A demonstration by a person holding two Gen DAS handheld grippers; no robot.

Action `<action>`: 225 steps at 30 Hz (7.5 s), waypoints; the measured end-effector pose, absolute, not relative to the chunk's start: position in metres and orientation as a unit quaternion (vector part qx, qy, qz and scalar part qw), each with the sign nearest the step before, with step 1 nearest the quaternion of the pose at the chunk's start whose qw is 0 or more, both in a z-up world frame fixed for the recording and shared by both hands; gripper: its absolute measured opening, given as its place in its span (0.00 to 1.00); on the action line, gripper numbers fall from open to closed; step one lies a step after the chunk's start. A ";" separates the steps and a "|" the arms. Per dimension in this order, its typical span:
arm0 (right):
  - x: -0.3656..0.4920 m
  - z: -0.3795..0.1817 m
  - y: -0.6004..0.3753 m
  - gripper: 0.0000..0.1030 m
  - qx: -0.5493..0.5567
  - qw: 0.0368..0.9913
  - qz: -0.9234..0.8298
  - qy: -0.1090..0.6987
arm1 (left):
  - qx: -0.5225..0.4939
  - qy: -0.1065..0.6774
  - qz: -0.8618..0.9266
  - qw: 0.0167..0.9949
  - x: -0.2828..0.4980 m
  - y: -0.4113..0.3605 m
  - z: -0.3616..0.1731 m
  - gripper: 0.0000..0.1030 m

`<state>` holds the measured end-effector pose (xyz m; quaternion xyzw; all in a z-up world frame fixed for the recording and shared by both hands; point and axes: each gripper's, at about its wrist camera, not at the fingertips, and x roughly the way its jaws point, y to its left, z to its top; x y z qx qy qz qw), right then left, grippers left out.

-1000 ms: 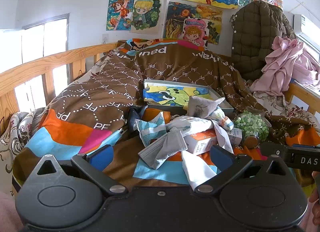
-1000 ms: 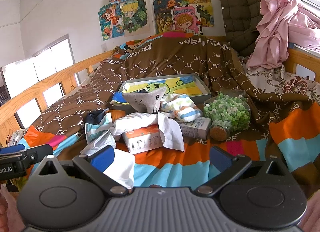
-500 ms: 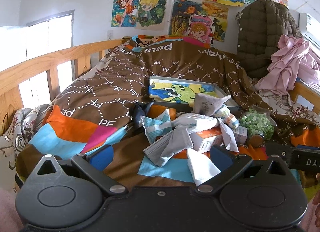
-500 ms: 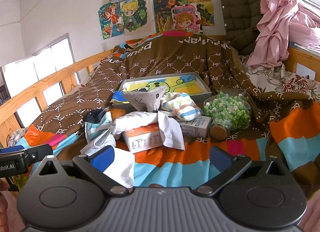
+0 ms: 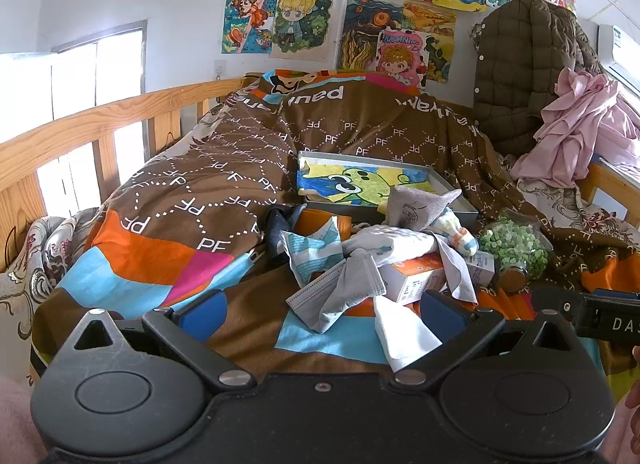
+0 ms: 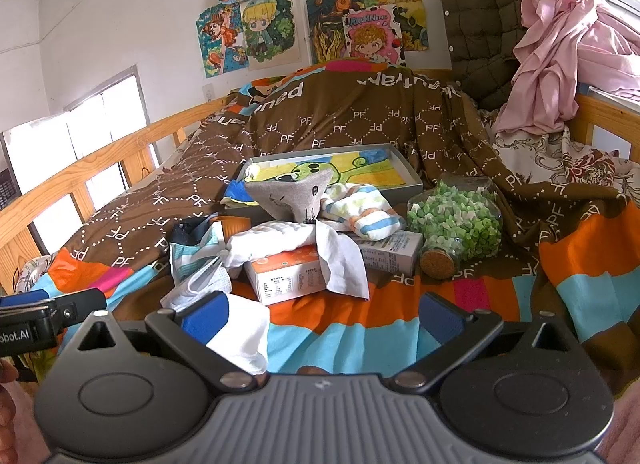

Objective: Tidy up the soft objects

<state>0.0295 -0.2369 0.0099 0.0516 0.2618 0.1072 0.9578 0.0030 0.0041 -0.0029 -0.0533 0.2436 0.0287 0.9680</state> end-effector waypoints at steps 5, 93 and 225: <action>0.030 0.010 -0.237 1.00 0.052 0.958 0.107 0.262 | -0.053 0.244 0.029 0.968 0.003 0.004 -0.003 0.99; 0.241 -0.060 -0.240 0.76 0.005 0.888 0.242 0.391 | -0.117 0.404 -0.183 0.889 0.155 -0.042 -0.100 0.68; 0.293 0.053 -0.187 1.00 0.012 0.976 0.139 0.167 | -0.175 0.186 -0.017 0.967 0.295 0.064 0.012 0.99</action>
